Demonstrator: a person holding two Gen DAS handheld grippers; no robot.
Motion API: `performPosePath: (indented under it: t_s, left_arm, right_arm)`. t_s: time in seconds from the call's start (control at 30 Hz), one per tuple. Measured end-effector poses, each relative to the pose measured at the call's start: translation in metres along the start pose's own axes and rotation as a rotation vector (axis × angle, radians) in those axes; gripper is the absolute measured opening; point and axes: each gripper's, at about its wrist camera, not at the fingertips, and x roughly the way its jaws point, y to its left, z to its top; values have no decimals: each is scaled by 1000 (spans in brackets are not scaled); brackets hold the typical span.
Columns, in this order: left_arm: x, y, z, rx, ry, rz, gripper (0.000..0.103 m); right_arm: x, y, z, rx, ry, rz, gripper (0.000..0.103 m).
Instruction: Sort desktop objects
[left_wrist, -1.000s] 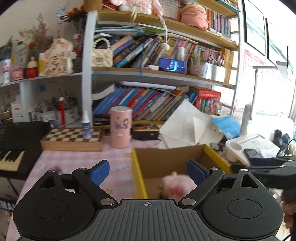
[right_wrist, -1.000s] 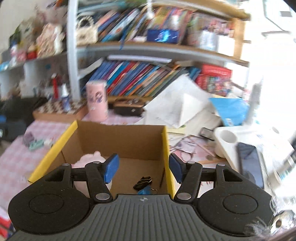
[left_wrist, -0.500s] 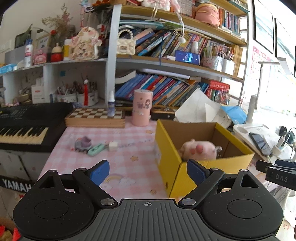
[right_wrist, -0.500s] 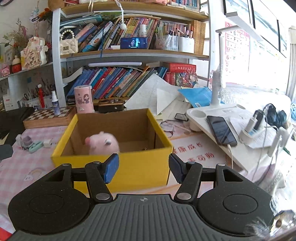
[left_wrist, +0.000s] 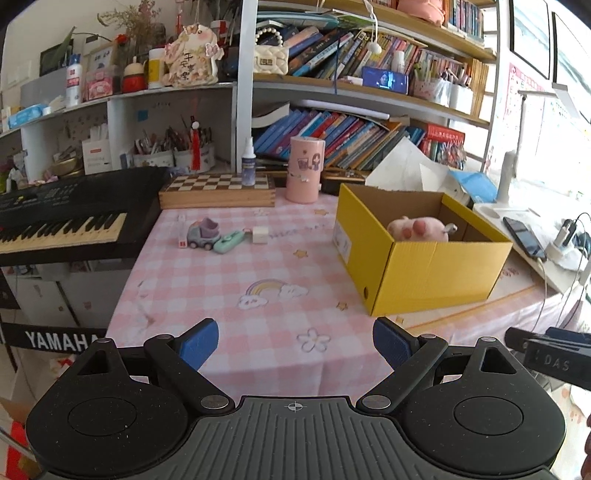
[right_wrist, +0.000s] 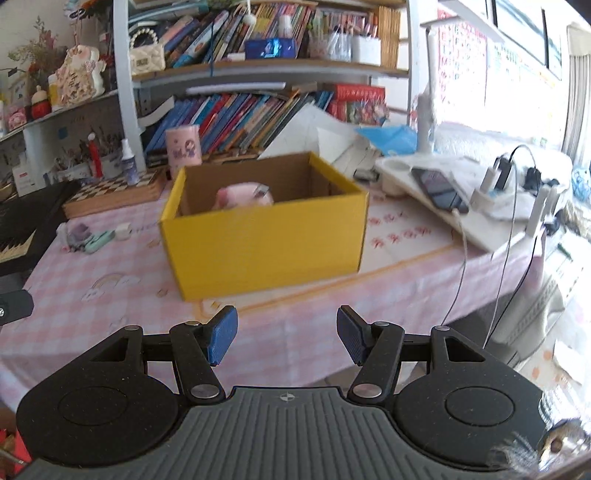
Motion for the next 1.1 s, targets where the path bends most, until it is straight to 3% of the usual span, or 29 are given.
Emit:
performPosePath:
  t_s: [0.5,1.1]
  left_arm:
    - [-18,34,-25,-30,92,76,93]
    - [-21,65,-21,-58,83,122,93]
  right_arm:
    - [-15,54,-21,-74,58,143,61]
    - [-9,99,-14,-147,70,220,63]
